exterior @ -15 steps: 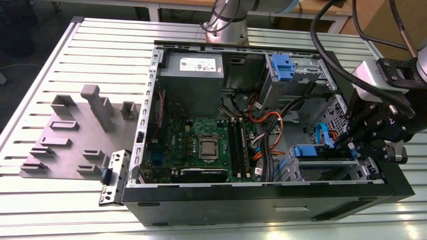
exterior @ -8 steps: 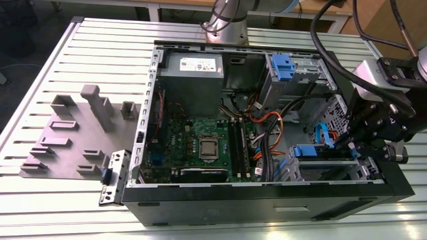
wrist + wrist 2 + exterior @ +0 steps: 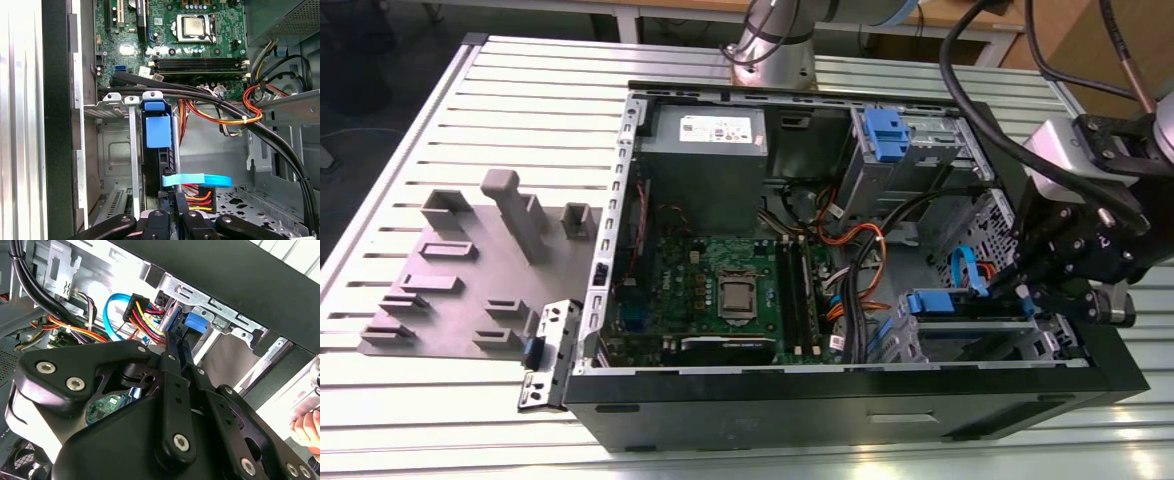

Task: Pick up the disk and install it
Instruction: 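Insert the second disk wire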

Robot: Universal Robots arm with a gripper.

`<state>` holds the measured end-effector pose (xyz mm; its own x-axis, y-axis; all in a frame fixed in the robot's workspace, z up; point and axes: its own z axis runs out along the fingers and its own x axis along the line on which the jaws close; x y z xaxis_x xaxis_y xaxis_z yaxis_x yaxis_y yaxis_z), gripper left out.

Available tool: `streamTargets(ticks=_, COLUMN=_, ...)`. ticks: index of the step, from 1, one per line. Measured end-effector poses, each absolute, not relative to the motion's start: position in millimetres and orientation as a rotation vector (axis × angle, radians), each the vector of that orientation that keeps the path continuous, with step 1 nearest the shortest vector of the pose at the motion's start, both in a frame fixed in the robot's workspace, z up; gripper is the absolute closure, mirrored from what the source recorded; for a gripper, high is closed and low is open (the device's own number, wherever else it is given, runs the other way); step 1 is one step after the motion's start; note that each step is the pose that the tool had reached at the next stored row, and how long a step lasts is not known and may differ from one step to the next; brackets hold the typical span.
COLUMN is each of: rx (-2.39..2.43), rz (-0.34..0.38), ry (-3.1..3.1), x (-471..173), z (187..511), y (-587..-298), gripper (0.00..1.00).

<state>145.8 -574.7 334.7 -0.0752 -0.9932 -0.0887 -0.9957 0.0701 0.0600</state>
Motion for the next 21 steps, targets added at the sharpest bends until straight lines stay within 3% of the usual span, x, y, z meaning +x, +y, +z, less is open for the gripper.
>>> streamTargets(ticks=21, rx=-2.117, rz=0.162, ry=2.282, x=144.6, z=329.0, y=-575.4, gripper=0.84)
